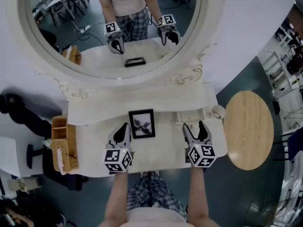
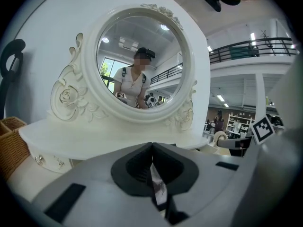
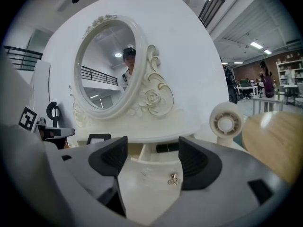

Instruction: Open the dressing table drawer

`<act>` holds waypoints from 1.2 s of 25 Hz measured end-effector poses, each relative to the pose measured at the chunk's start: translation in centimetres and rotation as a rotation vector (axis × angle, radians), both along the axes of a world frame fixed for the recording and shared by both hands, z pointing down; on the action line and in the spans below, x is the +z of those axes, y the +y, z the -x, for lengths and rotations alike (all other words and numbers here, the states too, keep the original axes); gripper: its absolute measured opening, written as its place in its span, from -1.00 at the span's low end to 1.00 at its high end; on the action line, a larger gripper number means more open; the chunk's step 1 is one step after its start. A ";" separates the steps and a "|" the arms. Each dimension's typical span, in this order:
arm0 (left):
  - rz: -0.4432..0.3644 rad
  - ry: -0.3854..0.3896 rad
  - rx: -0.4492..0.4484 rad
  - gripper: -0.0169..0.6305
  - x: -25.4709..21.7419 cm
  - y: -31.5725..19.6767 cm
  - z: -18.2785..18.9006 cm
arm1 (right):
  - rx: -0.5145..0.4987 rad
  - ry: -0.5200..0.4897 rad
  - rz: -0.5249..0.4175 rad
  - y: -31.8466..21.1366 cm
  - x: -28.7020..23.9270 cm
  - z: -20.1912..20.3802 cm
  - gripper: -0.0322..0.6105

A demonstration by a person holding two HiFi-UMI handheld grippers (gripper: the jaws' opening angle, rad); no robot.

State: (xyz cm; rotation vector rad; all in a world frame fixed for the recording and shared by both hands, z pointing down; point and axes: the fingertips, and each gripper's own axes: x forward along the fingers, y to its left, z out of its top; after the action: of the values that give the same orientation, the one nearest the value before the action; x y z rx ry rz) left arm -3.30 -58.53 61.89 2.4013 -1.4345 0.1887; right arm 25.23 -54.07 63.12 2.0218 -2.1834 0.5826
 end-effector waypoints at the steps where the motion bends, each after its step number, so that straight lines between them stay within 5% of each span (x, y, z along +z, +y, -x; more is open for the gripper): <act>1: -0.009 0.000 -0.002 -0.86 -0.7 -0.1 0.3 | -0.007 0.001 -0.014 -0.2 -0.9 0.2 0.15; 8: -0.102 0.008 -0.038 -0.87 -6.7 -1.7 2.8 | -0.040 0.040 -0.127 -2.0 -7.8 1.8 -0.56; 20: -0.222 0.011 -0.061 -0.87 -13.2 -2.3 5.2 | -0.088 0.067 -0.314 -3.3 -17.3 4.4 -0.77; 30: -0.246 0.015 -0.060 -0.87 -14.0 -1.8 5.4 | -0.134 0.085 -0.381 -3.4 -19.7 6.1 -0.85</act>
State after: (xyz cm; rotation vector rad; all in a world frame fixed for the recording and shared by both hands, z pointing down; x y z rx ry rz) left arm -8.66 -60.28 47.93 2.5393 -1.6025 -0.0226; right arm 19.15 -57.51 43.44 1.9929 -2.5036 0.0645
